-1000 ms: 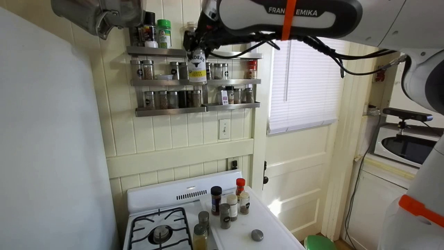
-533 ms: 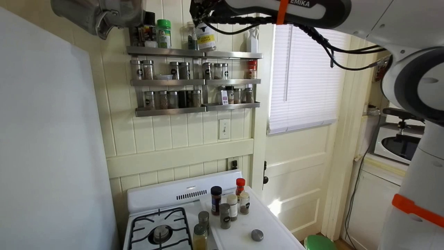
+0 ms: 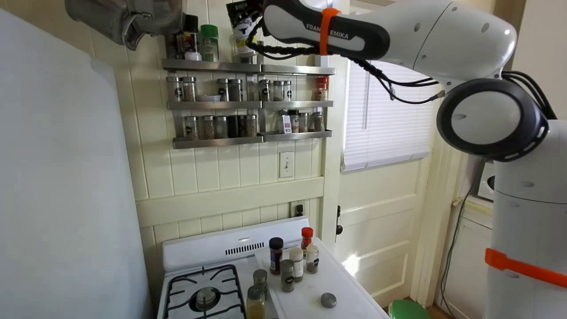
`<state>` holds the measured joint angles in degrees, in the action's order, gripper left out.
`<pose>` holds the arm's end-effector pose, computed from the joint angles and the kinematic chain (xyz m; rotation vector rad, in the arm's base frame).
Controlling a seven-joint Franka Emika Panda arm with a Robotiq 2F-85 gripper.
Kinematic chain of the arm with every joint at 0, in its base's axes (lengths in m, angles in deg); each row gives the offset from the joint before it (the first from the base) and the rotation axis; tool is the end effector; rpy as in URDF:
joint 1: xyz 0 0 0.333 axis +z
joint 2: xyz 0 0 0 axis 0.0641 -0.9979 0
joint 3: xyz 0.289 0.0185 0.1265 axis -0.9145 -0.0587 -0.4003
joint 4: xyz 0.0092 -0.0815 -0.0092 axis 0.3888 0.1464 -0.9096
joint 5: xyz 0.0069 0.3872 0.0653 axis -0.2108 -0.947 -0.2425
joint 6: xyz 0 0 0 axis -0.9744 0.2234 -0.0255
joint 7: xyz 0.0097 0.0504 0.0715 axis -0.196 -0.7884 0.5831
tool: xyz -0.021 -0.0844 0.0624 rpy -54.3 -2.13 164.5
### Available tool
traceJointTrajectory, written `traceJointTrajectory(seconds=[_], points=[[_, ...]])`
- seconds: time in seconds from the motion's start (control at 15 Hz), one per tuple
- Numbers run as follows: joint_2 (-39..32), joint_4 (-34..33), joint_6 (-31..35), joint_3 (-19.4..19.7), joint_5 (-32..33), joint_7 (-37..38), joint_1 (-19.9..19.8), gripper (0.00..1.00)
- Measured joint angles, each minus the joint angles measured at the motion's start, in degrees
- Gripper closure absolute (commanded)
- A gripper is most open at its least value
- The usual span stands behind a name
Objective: Place the large jar from the stovetop on the topmost shelf.
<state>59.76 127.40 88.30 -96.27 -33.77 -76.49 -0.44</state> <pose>0.5367 0.1371 0.9356 2.1462 0.2901 1.7706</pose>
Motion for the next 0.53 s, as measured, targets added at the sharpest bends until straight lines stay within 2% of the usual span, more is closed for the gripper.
traceJointTrajectory(seconds=[0.53], points=[[-8.1, -7.0, 6.7, -0.5, -0.5, -1.3, 0.1, 0.56]])
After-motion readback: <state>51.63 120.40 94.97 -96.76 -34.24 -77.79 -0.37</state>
